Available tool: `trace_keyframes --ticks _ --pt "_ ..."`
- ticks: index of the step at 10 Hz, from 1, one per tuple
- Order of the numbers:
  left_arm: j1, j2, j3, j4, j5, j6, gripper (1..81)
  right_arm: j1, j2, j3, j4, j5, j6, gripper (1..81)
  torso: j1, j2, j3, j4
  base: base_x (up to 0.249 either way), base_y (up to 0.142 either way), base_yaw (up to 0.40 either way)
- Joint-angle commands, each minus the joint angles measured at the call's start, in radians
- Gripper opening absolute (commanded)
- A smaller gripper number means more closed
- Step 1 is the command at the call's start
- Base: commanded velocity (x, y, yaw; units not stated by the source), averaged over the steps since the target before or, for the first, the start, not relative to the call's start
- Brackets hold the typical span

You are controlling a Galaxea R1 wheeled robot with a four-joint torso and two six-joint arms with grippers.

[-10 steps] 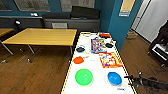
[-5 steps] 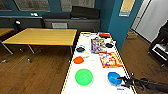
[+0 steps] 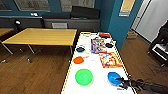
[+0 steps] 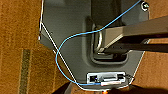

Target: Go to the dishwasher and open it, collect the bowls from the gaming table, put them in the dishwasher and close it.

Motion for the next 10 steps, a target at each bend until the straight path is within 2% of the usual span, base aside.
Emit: trace_keyframes --ticks 1,2,3,4,5,6,7,8,9,10 --pt "0.011 -0.01 0.003 -0.003 0.062 0.002 81.1 0.16 -0.012 -0.028 0.022 -0.047 0.043 81.1 0.0 0.0 0.0 0.0 0.0 0.0 0.0" --pt "0.009 -0.01 0.003 -0.003 0.065 0.002 81.1 0.163 -0.019 -0.019 0.022 -0.051 0.053 1.0 0.0 0.0 0.0 0.0 0.0 0.0 0.0" --pt "0.01 -0.01 0.003 -0.003 0.063 0.002 81.1 0.164 -0.052 0.02 0.024 -0.054 0.071 1.0 0.0 0.0 0.0 0.0 0.0 0.0 0.0" --pt "0.009 -0.009 0.003 -0.003 0.063 0.002 81.1 0.181 -0.125 0.092 0.019 -0.061 0.089 1.0 0.0 0.0 0.0 0.0 0.0 0.0 0.0" --pt "0.009 -0.009 0.003 -0.001 0.063 0.002 81.1 0.225 -0.234 0.184 0.016 -0.07 0.089 1.0 0.0 0.0 0.0 0.0 0.0 0.0 0.0" --pt "0.009 -0.009 0.003 0.0 0.063 0.002 81.1 0.267 -0.353 0.283 -0.001 -0.107 0.086 1.0 0.0 0.0 0.0 0.0 0.0 0.0 0.0" --pt "0.009 -0.009 0.003 0.003 0.063 0.003 81.1 0.302 -0.479 0.369 -0.069 -0.177 0.085 1.0 0.0 0.0 0.0 0.0 0.0 0.0 0.0" --pt "0.008 -0.009 0.003 0.006 0.06 0.002 81.1 0.301 -0.581 0.451 -0.17 -0.258 0.082 1.0 0.0 0.0 0.0 0.0 0.0 0.0 0.0" --pt "0.003 -0.009 0.003 0.014 0.059 0.003 81.1 0.266 -0.665 0.534 -0.237 -0.311 0.082 1.0 0.0 0.0 0.0 0.0 0.0 0.0 0.0" --pt "-0.001 -0.008 0.007 0.016 0.062 0.003 81.1 0.196 -0.746 0.616 -0.283 -0.319 0.061 1.0 0.0 0.0 0.0 0.0 0.0 0.0 0.0"
